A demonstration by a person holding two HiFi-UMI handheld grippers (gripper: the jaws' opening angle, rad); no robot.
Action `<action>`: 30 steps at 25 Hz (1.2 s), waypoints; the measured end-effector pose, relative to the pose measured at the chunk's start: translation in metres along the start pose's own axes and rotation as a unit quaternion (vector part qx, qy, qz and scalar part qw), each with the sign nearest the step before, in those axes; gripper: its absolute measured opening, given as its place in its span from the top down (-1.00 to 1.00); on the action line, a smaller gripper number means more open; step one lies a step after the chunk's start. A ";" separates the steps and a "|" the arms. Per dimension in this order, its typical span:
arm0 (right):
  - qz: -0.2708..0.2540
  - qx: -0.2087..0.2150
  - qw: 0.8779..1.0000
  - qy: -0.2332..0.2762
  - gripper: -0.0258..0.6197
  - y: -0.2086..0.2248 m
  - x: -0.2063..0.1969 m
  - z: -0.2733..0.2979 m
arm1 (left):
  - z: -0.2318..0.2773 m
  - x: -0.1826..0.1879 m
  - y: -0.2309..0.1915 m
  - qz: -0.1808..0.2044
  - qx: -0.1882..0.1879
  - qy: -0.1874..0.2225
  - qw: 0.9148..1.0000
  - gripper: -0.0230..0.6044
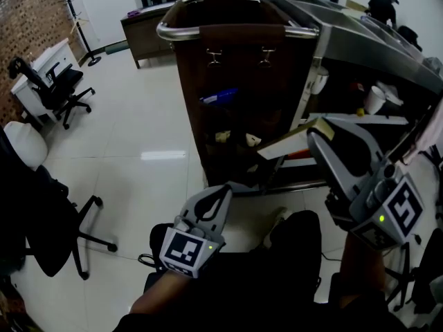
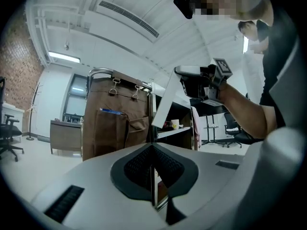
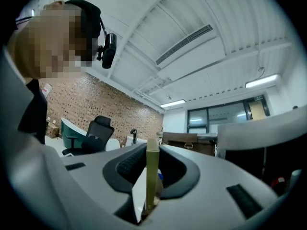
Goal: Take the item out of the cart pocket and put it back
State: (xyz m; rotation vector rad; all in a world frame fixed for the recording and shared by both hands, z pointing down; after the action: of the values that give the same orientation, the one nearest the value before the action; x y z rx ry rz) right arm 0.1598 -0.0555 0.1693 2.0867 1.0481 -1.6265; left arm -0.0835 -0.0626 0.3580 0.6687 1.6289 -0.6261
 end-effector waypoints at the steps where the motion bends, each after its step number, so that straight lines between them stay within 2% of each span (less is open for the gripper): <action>1: 0.010 0.001 1.000 -0.008 0.64 -0.005 -0.009 -0.004 | 0.000 0.001 0.000 0.001 0.000 0.001 1.000 0.93; 10: 0.081 -0.013 0.994 -0.075 0.64 -0.035 -0.085 -0.029 | -0.003 0.005 0.000 0.001 0.000 0.006 1.000 0.93; 20: 0.144 -0.030 0.977 -0.151 0.64 -0.057 -0.171 -0.042 | -0.003 0.004 0.005 0.001 -0.009 0.011 1.000 0.93; 30: 0.148 -0.020 0.975 -0.164 0.64 -0.062 -0.182 -0.039 | -0.002 0.003 0.006 -0.001 -0.018 0.012 1.000 0.93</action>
State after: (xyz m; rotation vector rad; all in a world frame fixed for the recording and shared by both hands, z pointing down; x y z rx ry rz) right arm 0.1267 -0.0539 0.3626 1.7650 0.6239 -1.6999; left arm -0.0808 -0.0562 0.3547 0.6498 1.6599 -0.5915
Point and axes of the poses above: the fingertips, and each gripper's own axes: z forward along the fingers, y to its right, x out of its top, the point moved 10 cm from there along -z, backward along the fingers, and after that the axes turned 11 degrees about y, right-handed, at the moved point
